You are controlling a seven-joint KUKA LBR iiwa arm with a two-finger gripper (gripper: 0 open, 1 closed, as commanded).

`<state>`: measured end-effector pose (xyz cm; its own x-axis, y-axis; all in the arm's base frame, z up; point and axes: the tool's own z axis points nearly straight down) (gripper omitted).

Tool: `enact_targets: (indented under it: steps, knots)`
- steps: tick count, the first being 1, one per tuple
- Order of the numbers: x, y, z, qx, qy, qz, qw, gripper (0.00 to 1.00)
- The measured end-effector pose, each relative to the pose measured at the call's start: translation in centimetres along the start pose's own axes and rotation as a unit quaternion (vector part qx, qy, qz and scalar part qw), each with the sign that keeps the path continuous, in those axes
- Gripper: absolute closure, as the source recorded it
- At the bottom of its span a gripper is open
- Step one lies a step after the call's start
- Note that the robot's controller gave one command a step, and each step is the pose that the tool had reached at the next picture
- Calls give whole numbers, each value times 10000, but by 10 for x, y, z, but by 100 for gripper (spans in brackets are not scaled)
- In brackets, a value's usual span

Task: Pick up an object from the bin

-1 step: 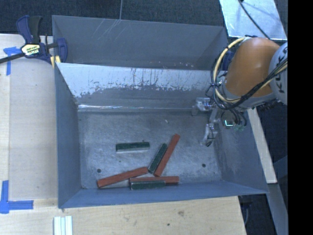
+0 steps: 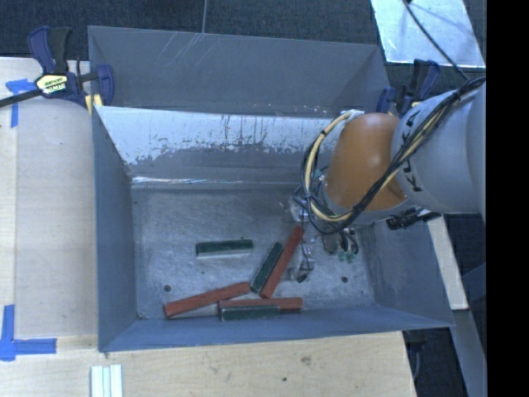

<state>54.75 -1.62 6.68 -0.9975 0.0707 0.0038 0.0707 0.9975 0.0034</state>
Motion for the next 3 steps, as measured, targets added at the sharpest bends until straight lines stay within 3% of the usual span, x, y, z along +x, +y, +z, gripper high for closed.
enact_targets:
  steps: [1, 3]
  knots:
    - [-4, -4, -4, 16, -45, 11, 10000, 100]
    - [-21, -11, -150, 17, -81, 94, 9999, 100]
